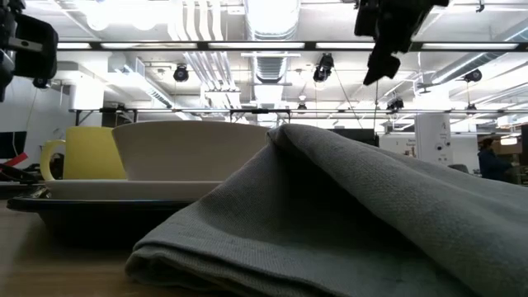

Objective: Set up tray
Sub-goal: Put the gray napkin on the black tray to the right of the white plate

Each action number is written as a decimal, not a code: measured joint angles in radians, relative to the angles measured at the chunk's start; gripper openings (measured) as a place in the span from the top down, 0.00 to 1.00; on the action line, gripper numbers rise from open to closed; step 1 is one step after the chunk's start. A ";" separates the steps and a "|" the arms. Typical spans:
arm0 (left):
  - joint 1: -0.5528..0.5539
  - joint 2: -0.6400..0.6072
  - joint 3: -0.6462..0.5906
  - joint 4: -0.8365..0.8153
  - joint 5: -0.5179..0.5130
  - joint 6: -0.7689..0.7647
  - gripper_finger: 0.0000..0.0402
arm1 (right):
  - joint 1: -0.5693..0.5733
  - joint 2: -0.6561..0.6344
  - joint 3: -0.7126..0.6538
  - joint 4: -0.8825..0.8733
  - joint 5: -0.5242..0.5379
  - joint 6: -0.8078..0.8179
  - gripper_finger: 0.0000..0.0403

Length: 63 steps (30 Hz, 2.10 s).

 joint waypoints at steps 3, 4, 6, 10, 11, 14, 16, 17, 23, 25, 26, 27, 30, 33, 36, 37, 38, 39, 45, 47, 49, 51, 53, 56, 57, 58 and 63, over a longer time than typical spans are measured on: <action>0.000 0.026 0.000 0.000 0.000 0.000 0.60 | 0.057 -0.010 -0.001 0.000 0.000 0.019 0.32; 0.000 0.034 0.000 0.000 0.000 0.000 0.60 | 0.081 -0.010 -0.002 -0.001 0.002 0.028 0.32; 0.000 0.051 0.000 0.000 0.000 0.000 0.60 | 0.137 -0.010 -0.002 0.000 0.002 0.048 0.32; 0.000 0.084 0.000 0.000 0.000 0.000 0.60 | 0.282 0.005 -0.003 0.003 0.008 0.085 0.33; 0.000 0.092 0.000 0.000 0.000 0.000 0.60 | 0.323 0.007 -0.004 0.005 0.014 0.086 0.33; 0.000 0.114 0.000 0.000 0.000 0.000 0.60 | 0.464 0.009 -0.004 0.008 0.018 0.056 0.33; 0.000 0.130 0.000 0.000 0.000 0.000 0.60 | 0.558 0.009 -0.004 0.021 0.029 0.039 0.33; 0.000 0.137 0.000 0.000 0.000 0.000 0.60 | 0.602 0.009 -0.004 0.044 0.057 0.046 0.33; 0.000 0.178 0.000 0.000 0.000 0.000 0.60 | 0.789 0.040 -0.004 0.142 0.209 0.112 0.34; 0.000 0.190 0.000 0.000 0.000 0.000 0.60 | 0.820 0.067 -0.004 0.140 0.208 0.124 0.35; 0.000 0.195 0.000 0.000 0.000 0.000 0.60 | 0.832 0.082 -0.004 0.137 0.208 0.127 0.35; 0.000 0.201 0.000 0.000 0.000 0.000 0.60 | 0.841 0.099 -0.004 0.137 0.209 0.127 0.35; 0.000 0.215 0.000 0.000 0.000 0.001 0.60 | 0.862 0.156 -0.001 0.136 0.205 0.116 0.35; 0.000 0.228 0.000 0.000 0.000 0.001 0.60 | 0.878 0.220 0.016 0.136 0.198 0.079 0.36; 0.000 0.236 0.000 0.000 0.000 0.001 0.60 | 0.889 0.281 0.047 0.139 0.189 0.048 0.37; 0.000 0.239 0.000 0.000 0.000 0.002 0.60 | 0.891 0.302 0.058 0.135 0.176 0.038 0.37; 0.000 0.237 0.000 0.000 0.000 0.002 0.60 | 0.893 0.321 0.074 0.135 0.158 0.026 0.38; 0.000 0.236 0.002 0.000 0.000 0.002 0.60 | 0.896 0.340 0.089 0.139 0.139 0.016 0.38; 0.000 0.213 0.007 0.055 0.000 0.004 0.60 | 0.937 0.440 0.187 0.129 0.112 -0.059 0.38; 0.000 0.192 0.007 0.080 0.000 0.004 0.60 | 0.952 0.465 0.222 0.129 0.113 -0.080 0.39; 0.000 0.170 0.007 0.103 0.000 0.004 0.60 | 0.969 0.486 0.251 0.120 0.115 -0.099 0.39; 0.000 0.143 0.008 0.110 0.000 0.004 0.60 | 0.984 0.508 0.276 0.118 0.118 -0.120 0.39; 0.000 0.114 0.008 0.113 0.000 0.004 0.60 | 0.995 0.527 0.295 0.113 0.121 -0.130 0.39; 0.000 0.082 0.004 0.114 0.000 0.004 0.60 | 1.001 0.550 0.316 0.103 0.122 -0.136 0.39; 0.000 0.075 0.001 0.113 0.000 0.003 0.60 | 1.001 0.552 0.319 0.097 0.123 -0.137 0.39; 0.000 0.072 0.000 0.113 0.000 0.004 0.60 | 1.001 0.553 0.320 0.096 0.123 -0.137 0.40; 0.000 0.075 0.000 0.113 0.000 0.003 0.60 | 1.001 0.553 0.320 0.104 0.123 -0.148 0.40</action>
